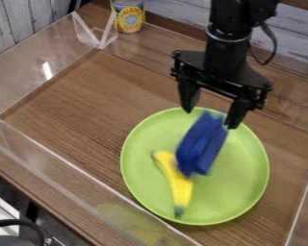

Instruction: Put the blue object in the green plate

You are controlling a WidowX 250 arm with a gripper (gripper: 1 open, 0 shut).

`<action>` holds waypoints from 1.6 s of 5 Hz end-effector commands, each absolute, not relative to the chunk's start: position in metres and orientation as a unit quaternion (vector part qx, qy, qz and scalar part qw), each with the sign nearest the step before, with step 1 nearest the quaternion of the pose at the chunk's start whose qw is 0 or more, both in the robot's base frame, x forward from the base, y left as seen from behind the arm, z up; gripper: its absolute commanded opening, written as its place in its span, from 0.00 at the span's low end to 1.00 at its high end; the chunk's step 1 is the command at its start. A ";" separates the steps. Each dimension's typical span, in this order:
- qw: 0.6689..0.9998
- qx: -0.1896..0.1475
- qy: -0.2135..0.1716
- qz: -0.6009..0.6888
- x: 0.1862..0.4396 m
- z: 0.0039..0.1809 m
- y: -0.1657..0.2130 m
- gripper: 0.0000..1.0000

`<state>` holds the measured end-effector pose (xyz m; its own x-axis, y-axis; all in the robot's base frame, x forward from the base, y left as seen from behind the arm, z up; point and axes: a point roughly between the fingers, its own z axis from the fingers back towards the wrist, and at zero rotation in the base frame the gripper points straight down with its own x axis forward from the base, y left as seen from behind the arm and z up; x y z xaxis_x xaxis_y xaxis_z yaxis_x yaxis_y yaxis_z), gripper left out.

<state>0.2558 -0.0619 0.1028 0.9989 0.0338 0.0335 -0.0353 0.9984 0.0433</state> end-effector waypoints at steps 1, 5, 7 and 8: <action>0.999 0.014 -0.034 0.015 0.261 0.110 -0.069 1.00; 0.999 0.005 -0.025 0.037 0.258 0.100 -0.080 1.00; 0.999 0.001 -0.023 0.049 0.257 0.094 -0.083 1.00; 0.998 -0.003 -0.024 0.060 0.259 0.092 -0.084 1.00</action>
